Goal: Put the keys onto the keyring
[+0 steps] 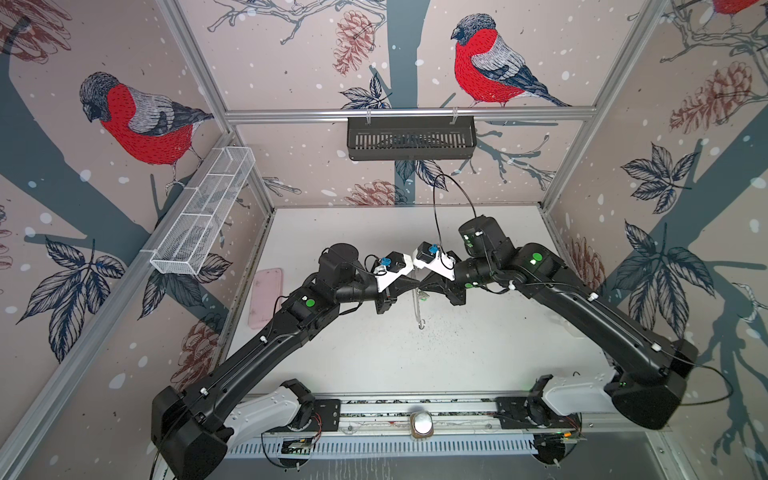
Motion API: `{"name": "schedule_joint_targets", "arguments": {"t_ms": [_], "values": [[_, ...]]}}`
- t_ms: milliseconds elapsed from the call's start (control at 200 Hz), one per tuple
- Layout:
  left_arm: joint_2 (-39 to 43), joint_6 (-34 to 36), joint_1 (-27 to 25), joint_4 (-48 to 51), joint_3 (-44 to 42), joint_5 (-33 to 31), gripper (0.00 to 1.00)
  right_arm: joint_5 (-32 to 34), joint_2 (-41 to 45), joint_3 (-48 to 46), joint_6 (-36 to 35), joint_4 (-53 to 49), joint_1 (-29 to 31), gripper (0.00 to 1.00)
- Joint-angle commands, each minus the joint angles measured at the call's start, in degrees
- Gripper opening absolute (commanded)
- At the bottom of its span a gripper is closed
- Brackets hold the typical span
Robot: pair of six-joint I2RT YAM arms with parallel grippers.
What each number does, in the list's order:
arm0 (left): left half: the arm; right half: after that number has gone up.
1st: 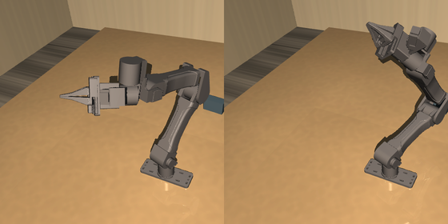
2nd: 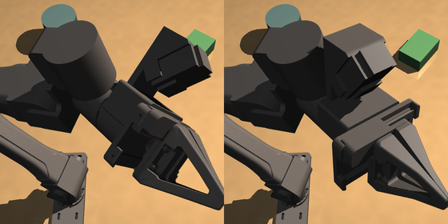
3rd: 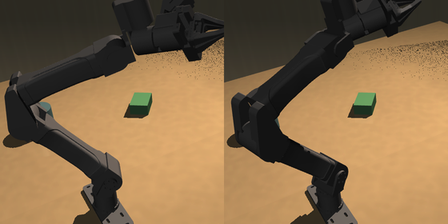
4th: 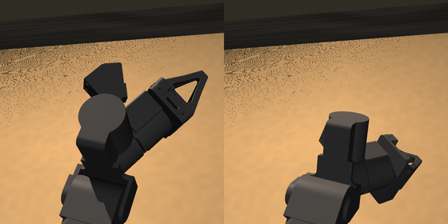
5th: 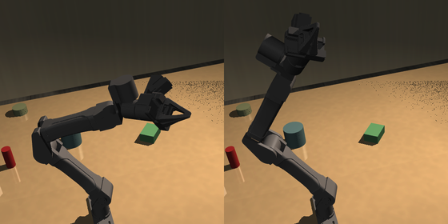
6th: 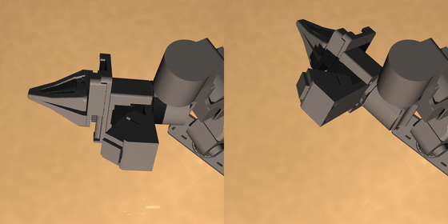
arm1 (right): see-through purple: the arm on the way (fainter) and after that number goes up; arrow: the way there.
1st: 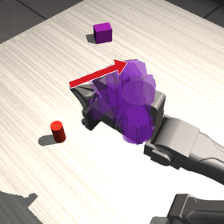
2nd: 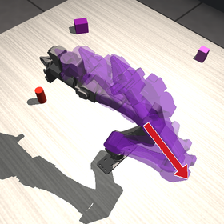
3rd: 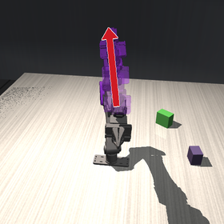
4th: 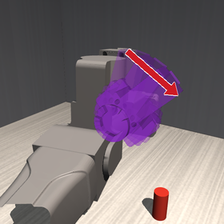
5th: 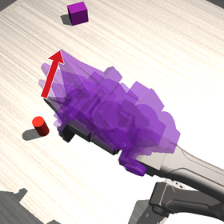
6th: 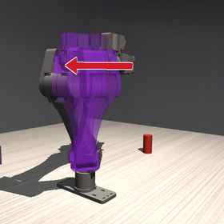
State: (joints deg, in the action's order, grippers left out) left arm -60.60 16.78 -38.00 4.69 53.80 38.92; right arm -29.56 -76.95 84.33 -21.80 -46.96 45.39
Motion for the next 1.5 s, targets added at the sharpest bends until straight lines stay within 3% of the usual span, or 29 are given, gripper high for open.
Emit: {"name": "schedule_joint_targets", "arguments": {"t_ms": [0,50,200,360,585,765,981,1496], "values": [[1.4,-2.4,0.0,-6.0,-2.6,-1.7,0.00,-1.4,1.6,-1.5,1.8,6.9,0.2,0.00],[2.5,-4.7,0.0,-10.5,-4.7,-2.2,0.00,-0.8,2.4,-2.9,2.8,8.6,0.1,0.00],[5.4,-11.5,0.0,-22.3,-10.6,-4.3,0.00,1.1,6.8,-8.5,7.2,15.6,0.1,0.21],[7.3,-17.3,0.0,-31.8,-15.1,-6.3,0.00,5.1,13.5,-17.7,13.4,26.1,0.2,0.26],[8.5,-23.1,0.0,-42.6,-19.9,-9.7,0.00,9.8,21.1,-32.0,24.4,45.3,0.8,0.26],[8.1,-26.1,0.0,-47.8,-21.9,-11.7,0.00,10.8,22.4,-36.4,29.4,54.8,1.6,0.25],[7.3,-28.8,-0.1,-53.6,-23.9,-12.7,0.00,12.3,19.8,-35.6,30.2,57.0,2.8,0.22],[5.5,-29.9,-0.4,-56.5,-24.2,-10.6,0.00,12.6,16.0,-34.4,29.0,57.3,5.6,0.19]]}}
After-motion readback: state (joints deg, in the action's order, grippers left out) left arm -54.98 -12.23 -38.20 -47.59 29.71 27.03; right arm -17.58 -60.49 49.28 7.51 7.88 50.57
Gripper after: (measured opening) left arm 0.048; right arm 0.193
